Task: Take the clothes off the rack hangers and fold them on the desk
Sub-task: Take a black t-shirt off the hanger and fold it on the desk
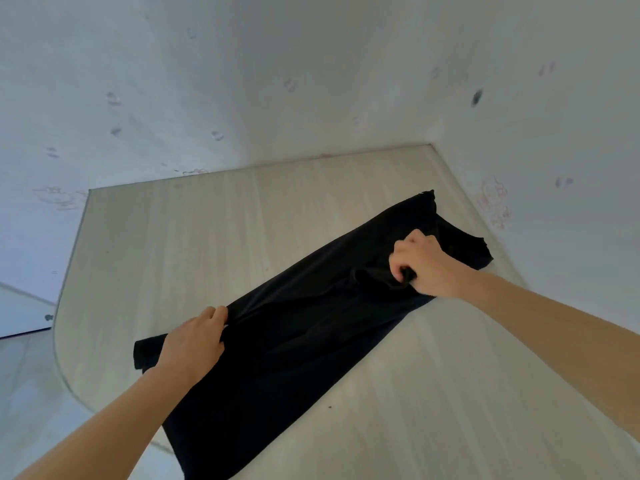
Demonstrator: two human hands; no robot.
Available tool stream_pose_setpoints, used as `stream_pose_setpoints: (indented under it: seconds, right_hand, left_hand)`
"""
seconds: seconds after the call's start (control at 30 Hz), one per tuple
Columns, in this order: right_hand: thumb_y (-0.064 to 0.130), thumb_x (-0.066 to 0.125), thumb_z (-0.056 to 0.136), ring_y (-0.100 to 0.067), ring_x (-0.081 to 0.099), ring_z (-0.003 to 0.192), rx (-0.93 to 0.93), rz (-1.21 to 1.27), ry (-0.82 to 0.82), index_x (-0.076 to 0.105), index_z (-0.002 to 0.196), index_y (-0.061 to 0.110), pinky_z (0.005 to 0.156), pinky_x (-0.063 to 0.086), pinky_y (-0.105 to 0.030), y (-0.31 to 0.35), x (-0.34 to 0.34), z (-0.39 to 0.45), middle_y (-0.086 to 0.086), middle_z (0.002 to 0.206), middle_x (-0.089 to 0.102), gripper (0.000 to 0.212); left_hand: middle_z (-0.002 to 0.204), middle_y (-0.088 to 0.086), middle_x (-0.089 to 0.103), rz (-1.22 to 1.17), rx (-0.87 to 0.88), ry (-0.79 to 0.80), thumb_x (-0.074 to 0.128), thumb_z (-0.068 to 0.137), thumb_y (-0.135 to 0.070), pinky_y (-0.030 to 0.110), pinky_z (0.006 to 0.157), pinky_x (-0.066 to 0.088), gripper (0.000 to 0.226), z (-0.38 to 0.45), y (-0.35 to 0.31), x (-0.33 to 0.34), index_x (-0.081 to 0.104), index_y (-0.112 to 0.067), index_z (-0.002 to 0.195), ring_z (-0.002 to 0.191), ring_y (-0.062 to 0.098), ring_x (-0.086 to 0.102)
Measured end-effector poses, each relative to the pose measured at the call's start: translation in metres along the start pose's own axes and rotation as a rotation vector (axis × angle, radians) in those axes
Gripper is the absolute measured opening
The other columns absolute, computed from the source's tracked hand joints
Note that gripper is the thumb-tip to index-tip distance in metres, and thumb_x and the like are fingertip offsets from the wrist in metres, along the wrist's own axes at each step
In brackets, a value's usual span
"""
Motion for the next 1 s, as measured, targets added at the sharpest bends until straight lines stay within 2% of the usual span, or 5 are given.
stream_pose_setpoints:
  seconds: [0.27,0.4,0.77,0.93,1.0]
  right_hand:
    - [0.011,0.055,0.088,-0.028,0.034,0.114,0.203,-0.547,0.469,0.054,0.117,0.021,0.089,0.030,-0.036,-0.036,0.050,-0.046,-0.004,0.116,0.036,0.031]
    - [0.019,0.049,0.095,-0.024,0.045,0.101,0.353,-0.197,0.357,0.046,0.103,0.017,0.084,0.043,-0.035,-0.033,0.049,-0.033,-0.002,0.110,0.041,0.009]
    - [0.036,0.062,0.092,-0.044,0.037,0.128,1.117,0.472,0.046,0.009,0.146,-0.006,0.103,0.037,-0.044,-0.075,0.064,-0.025,-0.029,0.149,0.017,0.087]
    - [0.028,0.059,0.095,-0.038,0.049,0.106,1.120,0.580,0.020,0.051,0.109,-0.006,0.098,0.042,-0.044,-0.087,0.058,-0.008,-0.021,0.104,0.046,0.037]
    - [0.016,0.054,0.096,-0.038,0.050,0.112,1.060,0.585,-0.026,0.047,0.123,-0.007,0.099,0.042,-0.044,-0.089,0.054,0.005,-0.020,0.110,0.050,0.037]
  left_hand:
    - [0.081,-0.009,0.055,0.180,-0.020,0.060,0.044,0.094,-0.037,0.024,0.054,0.030,0.016,-0.025,0.017,0.007,0.042,-0.024,0.087,0.071,0.014,0.051]
    - [0.077,-0.010,0.050,0.129,0.002,0.142,0.046,0.092,-0.042,0.025,0.058,0.034,0.019,-0.034,0.018,0.014,0.040,-0.026,0.086,0.072,0.015,0.051]
    - [0.106,-0.011,0.047,-0.055,0.007,0.073,0.057,0.085,-0.050,0.026,0.067,0.046,0.038,-0.023,0.041,0.009,0.040,-0.027,0.110,0.083,0.013,0.052]
    - [0.109,-0.008,0.054,0.085,0.056,-0.018,0.056,0.083,-0.040,0.027,0.081,0.037,0.035,-0.018,0.048,0.012,0.051,-0.025,0.114,0.102,0.018,0.049]
    - [0.101,-0.008,0.057,0.086,0.040,-0.021,0.054,0.085,-0.038,0.027,0.076,0.034,0.026,-0.018,0.050,0.010,0.054,-0.024,0.107,0.097,0.017,0.053]
Point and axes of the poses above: each hand's wrist, its own z-axis towards the middle knuckle, its own x-axis out of the palm, y = z × x, the point moved 9 cm from there along z, towards the middle knuckle
